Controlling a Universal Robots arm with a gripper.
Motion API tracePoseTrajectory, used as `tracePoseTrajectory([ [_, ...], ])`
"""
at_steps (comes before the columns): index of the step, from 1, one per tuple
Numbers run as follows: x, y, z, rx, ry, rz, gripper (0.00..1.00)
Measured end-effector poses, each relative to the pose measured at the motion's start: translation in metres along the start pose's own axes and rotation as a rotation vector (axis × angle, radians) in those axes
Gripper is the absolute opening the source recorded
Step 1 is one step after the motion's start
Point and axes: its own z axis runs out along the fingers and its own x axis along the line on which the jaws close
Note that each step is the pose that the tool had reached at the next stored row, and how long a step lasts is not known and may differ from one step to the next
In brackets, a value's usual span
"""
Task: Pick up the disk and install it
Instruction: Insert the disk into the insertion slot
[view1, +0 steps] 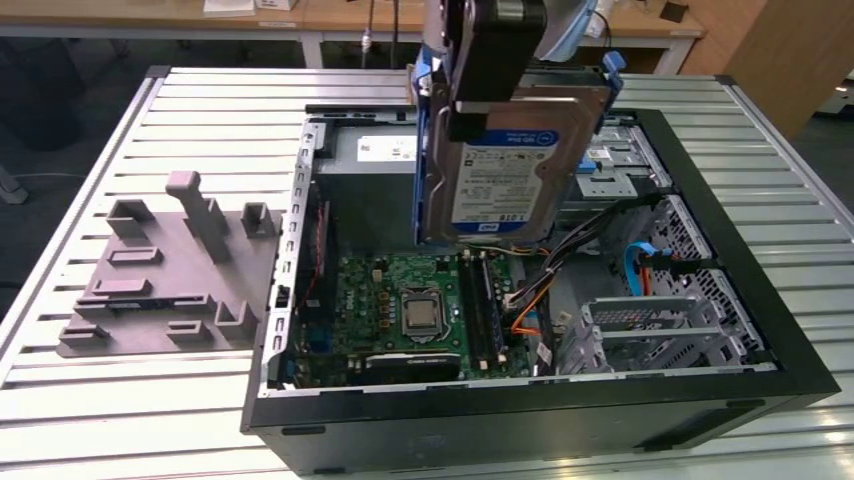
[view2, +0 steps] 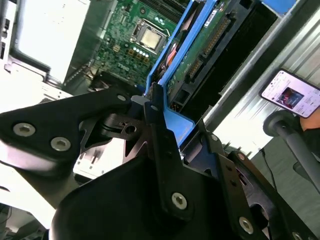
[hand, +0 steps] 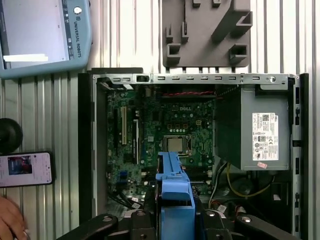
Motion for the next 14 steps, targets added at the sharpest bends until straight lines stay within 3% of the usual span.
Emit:
tracePoseTrajectory([
  [4, 0.0101, -0.0029, 0.0006, 0.0, 0.0001, 0.0, 0.36],
  [10, 0.0139, -0.0181, 0.0024, 0.0, 0.0002, 0.0, 0.36],
  [14, 0.0189, -0.0224, 0.0035, -0.0001, 0.0003, 0.0, 0.36],
])
